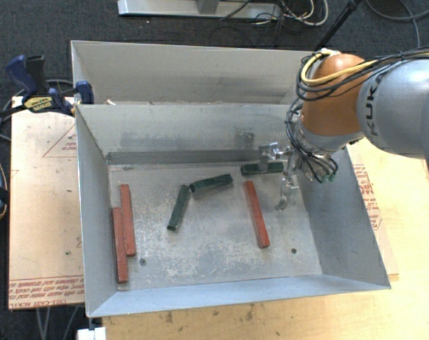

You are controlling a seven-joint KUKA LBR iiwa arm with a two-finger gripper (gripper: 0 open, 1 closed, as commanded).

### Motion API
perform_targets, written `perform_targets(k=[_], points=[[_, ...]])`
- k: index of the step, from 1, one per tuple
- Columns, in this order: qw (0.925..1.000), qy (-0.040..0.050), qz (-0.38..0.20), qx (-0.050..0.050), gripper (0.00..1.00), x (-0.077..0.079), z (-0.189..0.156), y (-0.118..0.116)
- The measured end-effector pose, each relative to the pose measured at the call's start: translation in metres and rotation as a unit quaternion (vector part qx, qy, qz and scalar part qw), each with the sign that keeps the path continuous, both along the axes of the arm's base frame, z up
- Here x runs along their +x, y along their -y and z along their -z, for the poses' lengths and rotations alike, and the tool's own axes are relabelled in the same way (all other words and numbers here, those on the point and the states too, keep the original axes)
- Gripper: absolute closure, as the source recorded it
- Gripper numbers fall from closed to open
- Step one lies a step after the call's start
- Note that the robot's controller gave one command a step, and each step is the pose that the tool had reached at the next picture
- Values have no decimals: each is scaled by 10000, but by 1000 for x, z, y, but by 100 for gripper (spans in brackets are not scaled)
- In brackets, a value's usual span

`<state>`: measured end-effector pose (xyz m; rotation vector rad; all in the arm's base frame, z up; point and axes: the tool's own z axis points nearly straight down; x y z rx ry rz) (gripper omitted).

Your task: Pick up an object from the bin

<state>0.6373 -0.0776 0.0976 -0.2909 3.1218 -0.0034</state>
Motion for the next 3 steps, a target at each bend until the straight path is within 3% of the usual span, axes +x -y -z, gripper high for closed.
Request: perform_targets(k=[1, 2, 3], points=[[9994, -30, -337, 24, 0, 10, 0, -23], [9831, -24, -1832, 9, 0, -55, -2, -52], [9885, -31, -1512, 10, 0, -57, 24, -44]])
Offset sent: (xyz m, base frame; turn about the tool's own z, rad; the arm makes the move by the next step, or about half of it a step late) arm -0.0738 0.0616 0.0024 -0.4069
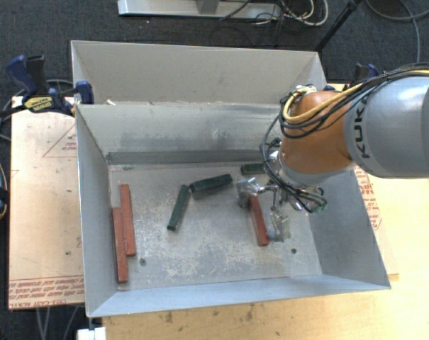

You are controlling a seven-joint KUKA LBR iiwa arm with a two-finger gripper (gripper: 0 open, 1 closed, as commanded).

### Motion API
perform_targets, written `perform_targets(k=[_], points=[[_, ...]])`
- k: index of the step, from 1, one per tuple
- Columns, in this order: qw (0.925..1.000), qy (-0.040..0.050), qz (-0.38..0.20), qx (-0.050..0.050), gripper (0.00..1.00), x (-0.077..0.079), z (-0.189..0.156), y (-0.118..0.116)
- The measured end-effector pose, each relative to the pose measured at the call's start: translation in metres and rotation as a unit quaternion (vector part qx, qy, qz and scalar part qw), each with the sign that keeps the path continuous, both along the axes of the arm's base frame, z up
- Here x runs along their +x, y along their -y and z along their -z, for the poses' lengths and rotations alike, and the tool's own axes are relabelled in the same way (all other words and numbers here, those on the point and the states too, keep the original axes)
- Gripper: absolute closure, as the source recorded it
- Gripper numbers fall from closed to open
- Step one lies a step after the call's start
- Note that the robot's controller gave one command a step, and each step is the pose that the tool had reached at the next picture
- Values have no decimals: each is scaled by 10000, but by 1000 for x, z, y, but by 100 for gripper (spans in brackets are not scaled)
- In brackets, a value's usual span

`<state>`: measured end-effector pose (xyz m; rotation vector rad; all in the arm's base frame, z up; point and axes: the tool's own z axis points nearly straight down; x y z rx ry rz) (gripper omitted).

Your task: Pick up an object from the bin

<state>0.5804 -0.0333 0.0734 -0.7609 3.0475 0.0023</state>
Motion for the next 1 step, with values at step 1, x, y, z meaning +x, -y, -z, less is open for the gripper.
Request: perform_targets(k=[1], points=[[9970, 120, -766, 8, 100, 11, 6, 1]])
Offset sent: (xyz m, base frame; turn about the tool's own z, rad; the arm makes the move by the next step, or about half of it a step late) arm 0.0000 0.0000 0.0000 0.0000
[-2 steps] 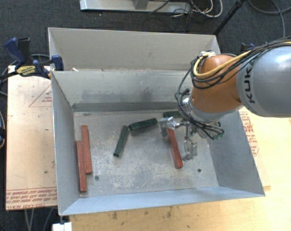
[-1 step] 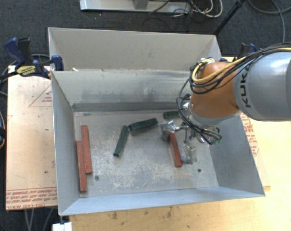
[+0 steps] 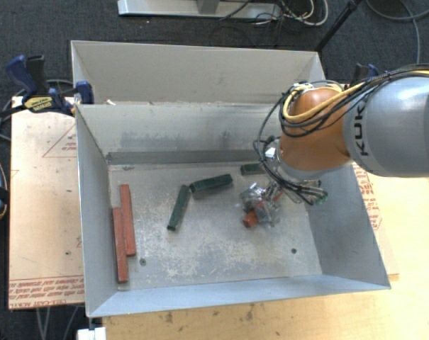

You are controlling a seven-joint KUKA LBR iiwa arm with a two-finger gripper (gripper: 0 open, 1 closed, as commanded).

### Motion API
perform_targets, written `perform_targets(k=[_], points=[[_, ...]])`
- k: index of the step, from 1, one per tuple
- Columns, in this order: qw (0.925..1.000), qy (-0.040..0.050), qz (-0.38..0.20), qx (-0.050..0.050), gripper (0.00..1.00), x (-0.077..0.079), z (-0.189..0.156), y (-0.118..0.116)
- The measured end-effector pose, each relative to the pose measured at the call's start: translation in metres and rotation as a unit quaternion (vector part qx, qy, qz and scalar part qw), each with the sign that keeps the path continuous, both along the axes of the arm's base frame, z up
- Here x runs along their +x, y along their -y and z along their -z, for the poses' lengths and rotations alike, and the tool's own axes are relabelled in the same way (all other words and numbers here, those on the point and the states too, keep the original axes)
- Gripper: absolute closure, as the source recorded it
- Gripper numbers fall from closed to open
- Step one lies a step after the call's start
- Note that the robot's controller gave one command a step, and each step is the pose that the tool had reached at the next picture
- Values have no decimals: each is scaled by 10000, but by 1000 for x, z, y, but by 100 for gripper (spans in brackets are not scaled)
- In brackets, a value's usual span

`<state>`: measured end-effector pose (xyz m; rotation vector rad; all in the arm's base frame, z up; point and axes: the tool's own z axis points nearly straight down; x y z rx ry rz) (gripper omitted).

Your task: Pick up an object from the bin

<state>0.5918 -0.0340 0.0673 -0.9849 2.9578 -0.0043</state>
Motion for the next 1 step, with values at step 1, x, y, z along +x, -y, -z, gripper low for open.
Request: perform_targets(k=[1], points=[[9999, 5, -110, -7, 100, 0, -1, -1]])
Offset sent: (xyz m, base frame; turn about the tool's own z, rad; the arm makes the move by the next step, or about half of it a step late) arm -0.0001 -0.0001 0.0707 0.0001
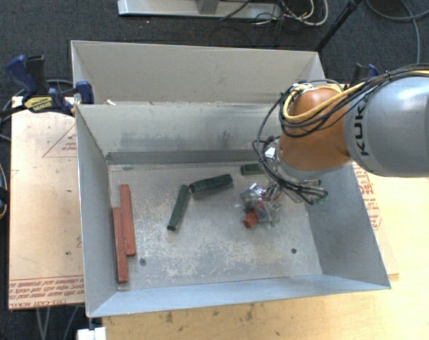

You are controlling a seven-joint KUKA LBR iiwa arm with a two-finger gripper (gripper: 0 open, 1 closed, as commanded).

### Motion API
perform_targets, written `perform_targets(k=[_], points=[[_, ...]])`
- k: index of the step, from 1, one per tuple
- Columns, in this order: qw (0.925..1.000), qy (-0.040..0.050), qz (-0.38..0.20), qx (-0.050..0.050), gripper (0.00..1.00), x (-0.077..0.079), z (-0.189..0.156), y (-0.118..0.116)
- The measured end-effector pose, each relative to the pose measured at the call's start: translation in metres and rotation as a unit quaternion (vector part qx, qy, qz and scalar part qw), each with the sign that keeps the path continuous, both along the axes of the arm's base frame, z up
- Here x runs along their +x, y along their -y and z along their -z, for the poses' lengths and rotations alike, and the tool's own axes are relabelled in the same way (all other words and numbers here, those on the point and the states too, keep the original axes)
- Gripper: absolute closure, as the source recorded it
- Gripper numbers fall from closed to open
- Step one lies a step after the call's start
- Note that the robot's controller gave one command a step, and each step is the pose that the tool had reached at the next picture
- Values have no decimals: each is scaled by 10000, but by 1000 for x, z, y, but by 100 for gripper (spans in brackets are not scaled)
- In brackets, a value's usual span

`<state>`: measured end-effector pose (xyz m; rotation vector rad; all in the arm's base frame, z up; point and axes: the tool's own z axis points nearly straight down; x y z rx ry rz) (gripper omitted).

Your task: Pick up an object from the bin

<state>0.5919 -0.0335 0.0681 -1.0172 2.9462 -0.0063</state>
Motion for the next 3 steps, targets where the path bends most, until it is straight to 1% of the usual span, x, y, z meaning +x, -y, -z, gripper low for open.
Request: perform_targets(k=[1, 2, 3], points=[[10000, -13, -61, 2, 100, 0, -3, 0], [9999, -101, -36, -6, 100, -4, -18, 0], [9999, -105, -23, -11, 100, -4, -35, 0]])
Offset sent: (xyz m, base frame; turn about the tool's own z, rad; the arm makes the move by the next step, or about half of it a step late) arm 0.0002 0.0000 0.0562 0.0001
